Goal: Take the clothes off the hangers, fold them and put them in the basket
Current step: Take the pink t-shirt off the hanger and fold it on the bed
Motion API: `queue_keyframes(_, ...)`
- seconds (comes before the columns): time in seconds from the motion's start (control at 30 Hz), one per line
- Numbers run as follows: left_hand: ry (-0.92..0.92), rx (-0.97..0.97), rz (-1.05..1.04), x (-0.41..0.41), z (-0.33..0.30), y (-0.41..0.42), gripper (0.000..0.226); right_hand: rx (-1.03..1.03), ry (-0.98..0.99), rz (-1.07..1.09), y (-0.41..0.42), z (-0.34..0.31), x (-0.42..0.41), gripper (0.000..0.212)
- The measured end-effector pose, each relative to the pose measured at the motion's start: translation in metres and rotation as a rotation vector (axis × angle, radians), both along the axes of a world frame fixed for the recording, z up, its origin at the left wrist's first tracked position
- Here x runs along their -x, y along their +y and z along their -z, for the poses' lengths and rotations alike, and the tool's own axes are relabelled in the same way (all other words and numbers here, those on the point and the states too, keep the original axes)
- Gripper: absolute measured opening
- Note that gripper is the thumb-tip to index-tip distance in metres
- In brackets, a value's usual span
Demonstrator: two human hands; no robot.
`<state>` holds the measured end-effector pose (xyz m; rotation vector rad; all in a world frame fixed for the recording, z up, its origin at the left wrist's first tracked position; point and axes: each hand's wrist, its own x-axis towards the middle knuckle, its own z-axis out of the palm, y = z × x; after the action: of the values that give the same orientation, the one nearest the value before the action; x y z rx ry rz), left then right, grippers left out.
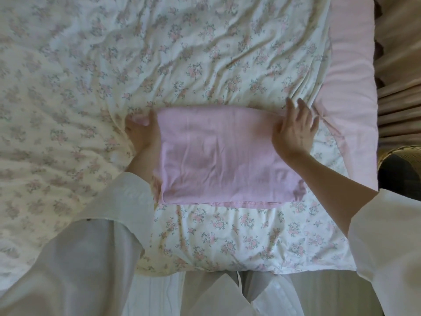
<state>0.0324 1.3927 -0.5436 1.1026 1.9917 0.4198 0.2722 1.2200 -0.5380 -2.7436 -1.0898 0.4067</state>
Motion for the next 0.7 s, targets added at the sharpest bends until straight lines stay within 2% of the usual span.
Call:
queue_keyframes(0.1, 0.070, 0.028, 0.057, 0.003, 0.004, -0.032, 0.075, 0.080, 0.013, -0.249, -0.016, 0.005, 0.019, 0.055)
queue_keyframes(0.23, 0.304, 0.065, 0.287, 0.028, 0.016, -0.059, 0.052, 0.388, 0.242, -0.153, -0.052, 0.024, 0.027, 0.055)
queue_keyframes(0.33, 0.318, 0.061, 0.322, 0.037, 0.016, -0.056, 0.047, 0.483, 0.375, -0.091, -0.069, 0.032, 0.016, 0.058)
queue_keyframes(0.43, 0.344, 0.093, 0.302, 0.033, 0.015, -0.050, 0.043, 0.329, 0.464, -0.023, -0.068, 0.027, 0.007, 0.066)
queue_keyframes(0.5, 0.313, 0.073, 0.229, 0.030, 0.016, -0.047, 0.042, 0.120, 0.497, 0.136, -0.065, 0.020, 0.008, 0.069)
queue_keyframes(0.57, 0.255, 0.056, 0.149, 0.027, 0.016, -0.044, 0.052, -0.037, 0.530, 0.325, -0.061, 0.014, 0.013, 0.071)
queue_keyframes(0.63, 0.166, 0.106, 0.104, 0.024, 0.019, -0.042, 0.064, -0.111, 0.582, 0.534, -0.060, 0.010, 0.017, 0.064)
queue_keyframes(0.7, 0.104, 0.210, 0.098, 0.025, 0.019, -0.044, 0.074, -0.089, 0.665, 0.685, -0.062, 0.007, 0.018, 0.046)
